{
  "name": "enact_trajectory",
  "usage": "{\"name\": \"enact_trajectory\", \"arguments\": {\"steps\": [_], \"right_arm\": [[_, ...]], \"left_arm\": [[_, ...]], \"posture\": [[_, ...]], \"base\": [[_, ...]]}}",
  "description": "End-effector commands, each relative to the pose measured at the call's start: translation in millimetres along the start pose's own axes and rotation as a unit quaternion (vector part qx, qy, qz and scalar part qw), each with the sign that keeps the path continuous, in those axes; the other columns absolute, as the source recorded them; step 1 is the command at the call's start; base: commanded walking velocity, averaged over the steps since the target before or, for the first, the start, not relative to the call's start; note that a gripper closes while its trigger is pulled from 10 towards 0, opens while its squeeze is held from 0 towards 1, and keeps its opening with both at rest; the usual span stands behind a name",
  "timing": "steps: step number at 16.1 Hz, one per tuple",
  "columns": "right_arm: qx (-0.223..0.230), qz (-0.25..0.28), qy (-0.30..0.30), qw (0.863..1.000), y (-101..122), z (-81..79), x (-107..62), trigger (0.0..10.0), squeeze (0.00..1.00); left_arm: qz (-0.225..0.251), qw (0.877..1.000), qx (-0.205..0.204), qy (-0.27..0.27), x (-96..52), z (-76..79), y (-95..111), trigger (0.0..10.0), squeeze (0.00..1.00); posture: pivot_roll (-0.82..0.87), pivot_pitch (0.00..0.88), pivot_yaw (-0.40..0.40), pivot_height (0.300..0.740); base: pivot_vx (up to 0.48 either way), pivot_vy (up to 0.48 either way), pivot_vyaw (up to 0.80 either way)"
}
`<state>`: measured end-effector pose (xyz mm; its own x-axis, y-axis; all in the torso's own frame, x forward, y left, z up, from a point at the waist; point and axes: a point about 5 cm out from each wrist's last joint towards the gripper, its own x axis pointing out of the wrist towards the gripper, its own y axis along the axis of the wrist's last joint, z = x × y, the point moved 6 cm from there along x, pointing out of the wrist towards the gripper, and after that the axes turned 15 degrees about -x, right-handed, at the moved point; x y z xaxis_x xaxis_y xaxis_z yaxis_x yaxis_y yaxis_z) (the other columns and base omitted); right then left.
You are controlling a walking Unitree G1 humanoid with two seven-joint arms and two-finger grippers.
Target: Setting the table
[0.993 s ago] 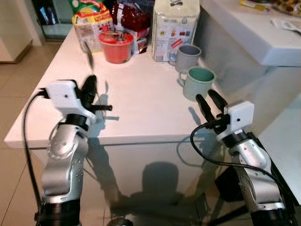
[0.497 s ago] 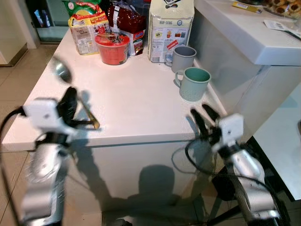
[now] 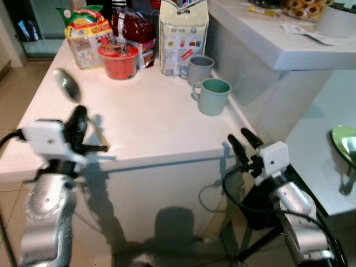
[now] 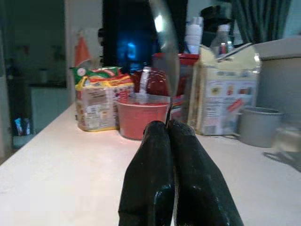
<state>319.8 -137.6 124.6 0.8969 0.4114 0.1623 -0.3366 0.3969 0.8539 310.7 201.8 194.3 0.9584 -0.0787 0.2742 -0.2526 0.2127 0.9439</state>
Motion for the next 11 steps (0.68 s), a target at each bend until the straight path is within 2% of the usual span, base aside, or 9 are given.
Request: {"name": "enact_trajectory", "arguments": {"steps": [1,5,11], "right_arm": [[-0.001,0.007,0.001,1.000,2.6,2.3,2.3,10.0,0.00],[0.005,0.003,0.006,1.000,-0.1,-3.1,0.6,10.0,0.00],[0.012,-0.004,0.006,1.000,-2.5,-5.0,-2.8,10.0,0.00]], "left_arm": [[-0.061,0.998,-0.005,0.011,-9.6,-5.1,-29.5,0.0,0.00],[-0.081,0.997,-0.008,0.009,-5.3,-1.5,-39.1,0.0,0.00],[-0.095,0.995,-0.011,0.004,-3.0,0.4,-44.7,0.0,0.00]], "posture": [[0.10,0.000,-0.047,0.740],[0.09,0.000,-0.041,0.740],[0.08,0.000,-0.037,0.740]], "base": [[0.000,0.000,0.00],[0.000,0.000,0.00],[-0.446,0.000,0.00]]}}
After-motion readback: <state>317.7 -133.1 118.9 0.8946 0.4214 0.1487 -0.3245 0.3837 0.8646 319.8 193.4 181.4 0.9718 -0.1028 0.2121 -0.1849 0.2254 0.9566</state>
